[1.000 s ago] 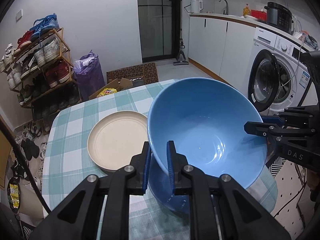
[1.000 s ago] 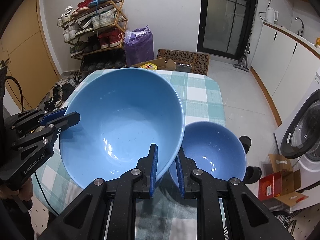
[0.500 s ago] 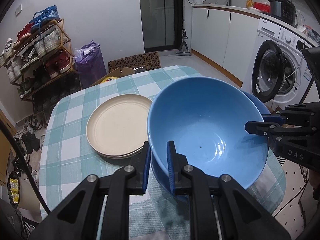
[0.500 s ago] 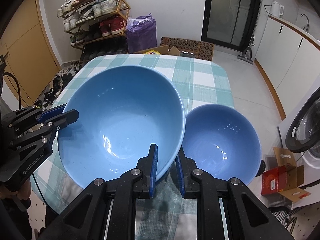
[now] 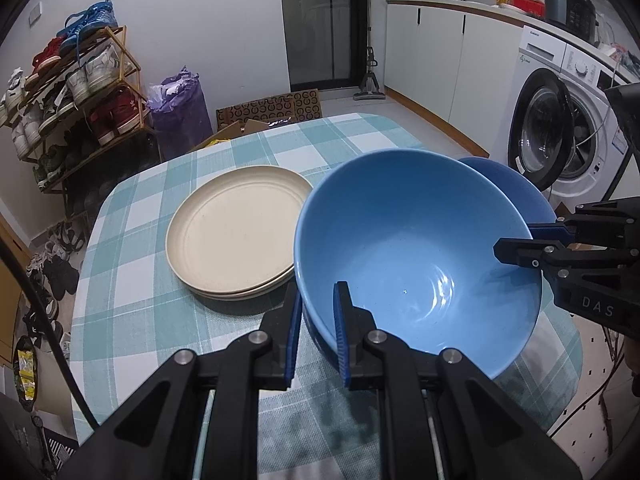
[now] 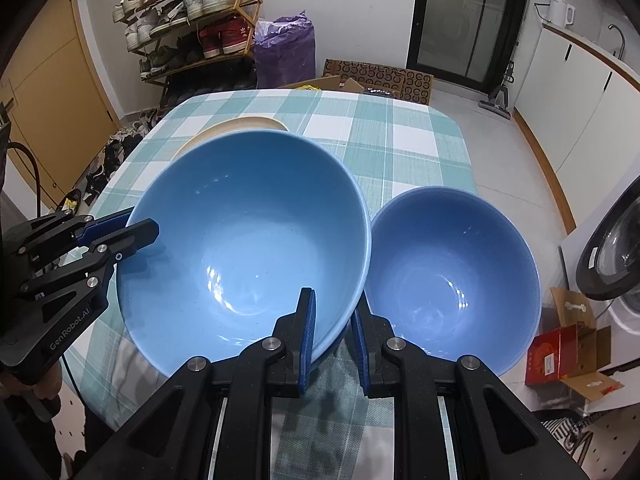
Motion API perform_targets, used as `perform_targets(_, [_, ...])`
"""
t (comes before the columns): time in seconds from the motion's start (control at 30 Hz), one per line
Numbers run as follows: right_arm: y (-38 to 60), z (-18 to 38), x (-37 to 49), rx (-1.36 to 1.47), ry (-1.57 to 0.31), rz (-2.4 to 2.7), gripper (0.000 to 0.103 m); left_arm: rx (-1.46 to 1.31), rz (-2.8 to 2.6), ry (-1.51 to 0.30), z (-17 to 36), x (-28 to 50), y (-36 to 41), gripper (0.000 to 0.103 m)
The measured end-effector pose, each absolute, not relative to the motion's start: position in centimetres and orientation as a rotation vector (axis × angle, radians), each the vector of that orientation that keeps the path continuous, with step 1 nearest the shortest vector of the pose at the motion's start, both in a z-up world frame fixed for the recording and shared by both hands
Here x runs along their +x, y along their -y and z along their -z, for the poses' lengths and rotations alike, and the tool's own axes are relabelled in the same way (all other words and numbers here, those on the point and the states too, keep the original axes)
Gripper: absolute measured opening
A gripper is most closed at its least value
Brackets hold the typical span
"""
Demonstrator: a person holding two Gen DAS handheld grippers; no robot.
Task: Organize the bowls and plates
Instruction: 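Carry the held blue bowl beside the smaller blue bowl with both tools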
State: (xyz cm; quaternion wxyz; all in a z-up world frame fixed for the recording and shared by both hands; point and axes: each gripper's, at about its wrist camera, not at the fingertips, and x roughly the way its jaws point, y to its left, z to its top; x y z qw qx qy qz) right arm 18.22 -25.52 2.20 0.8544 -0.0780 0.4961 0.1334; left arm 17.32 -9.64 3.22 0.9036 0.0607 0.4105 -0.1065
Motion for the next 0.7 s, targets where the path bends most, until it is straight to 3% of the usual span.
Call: perform_targets(0.7, [24.5, -0.1, 18.4, -0.228, -1.076, -0.258, 0.018, 0.155, 0.203, -0.89, -0.9, 17.8, 9.7, 0.014])
